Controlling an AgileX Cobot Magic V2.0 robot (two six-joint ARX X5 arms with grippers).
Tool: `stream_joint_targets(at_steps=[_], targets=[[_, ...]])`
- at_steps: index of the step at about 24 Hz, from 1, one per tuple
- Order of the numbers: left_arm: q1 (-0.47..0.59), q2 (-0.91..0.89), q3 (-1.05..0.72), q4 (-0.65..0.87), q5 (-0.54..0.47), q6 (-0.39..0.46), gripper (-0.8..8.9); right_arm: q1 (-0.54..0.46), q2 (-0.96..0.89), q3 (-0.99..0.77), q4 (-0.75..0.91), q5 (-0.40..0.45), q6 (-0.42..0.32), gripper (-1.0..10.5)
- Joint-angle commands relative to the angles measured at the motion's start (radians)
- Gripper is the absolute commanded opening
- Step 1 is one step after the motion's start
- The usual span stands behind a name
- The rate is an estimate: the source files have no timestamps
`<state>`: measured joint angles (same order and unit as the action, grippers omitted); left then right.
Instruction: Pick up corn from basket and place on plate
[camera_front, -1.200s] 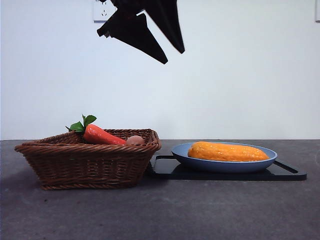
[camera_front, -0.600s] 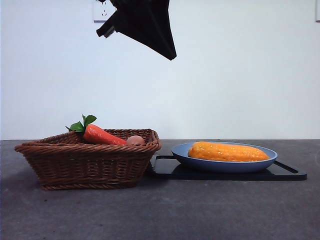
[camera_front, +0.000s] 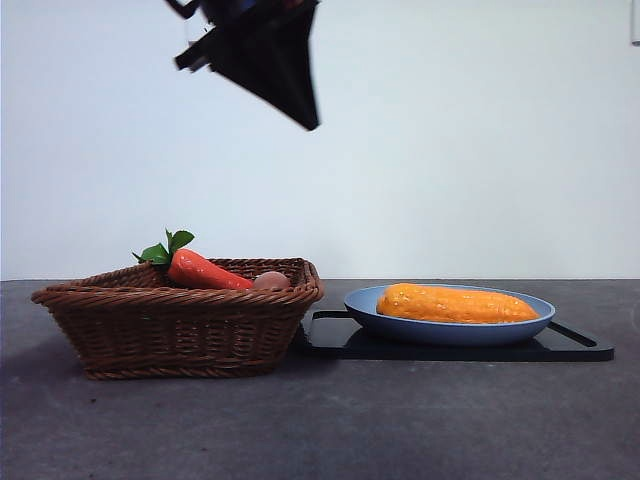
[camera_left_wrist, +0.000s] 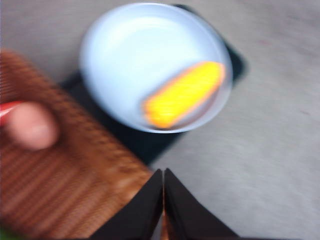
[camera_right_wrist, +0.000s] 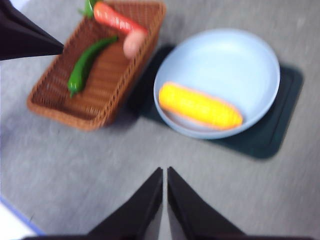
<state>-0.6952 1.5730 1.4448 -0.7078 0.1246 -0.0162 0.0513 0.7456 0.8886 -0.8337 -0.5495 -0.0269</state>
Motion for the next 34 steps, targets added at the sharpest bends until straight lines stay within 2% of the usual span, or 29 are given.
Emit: stream_joint_targets(at_steps=[1,2,3,5,8,12,17,27,34], targets=[[0.01,-0.037,0.023,-0.011,-0.015,0.124,0.04,0.002,0.003,0.009,0.047,-0.001,-0.007,0.0],[0.026,-0.066,0.019,0.004,-0.022,0.177,0.04,0.002,0.003,0.009,0.063,0.0,-0.007,0.0],[0.054,-0.105,0.009,0.043,-0.027,0.194,0.04,0.002,0.004,0.009,0.08,0.0,-0.007,0.0],[0.14,-0.204,-0.045,0.158,-0.027,0.191,0.04,0.002,0.004,0.009,0.118,0.0,-0.007,0.0],[0.294,-0.384,-0.213,0.355,-0.027,0.15,0.04,0.002,0.003,0.009,0.165,0.0,-0.007,0.0],[0.518,-0.663,-0.531,0.578,-0.026,0.07,0.04,0.002,0.004,0.009,0.217,0.0,-0.007,0.0],[0.694,-0.964,-0.854,0.644,-0.027,0.05,0.04,0.002,0.004,0.009,0.246,-0.001,-0.007,0.0],[0.751,-1.287,-1.198,0.654,-0.028,0.049,0.04,0.002,0.004,0.009,0.28,0.0,-0.007,0.0],[0.758,-1.437,-1.341,0.632,-0.028,0.048,0.04,0.002,0.004,0.009,0.28,0.0,-0.007,0.0]])
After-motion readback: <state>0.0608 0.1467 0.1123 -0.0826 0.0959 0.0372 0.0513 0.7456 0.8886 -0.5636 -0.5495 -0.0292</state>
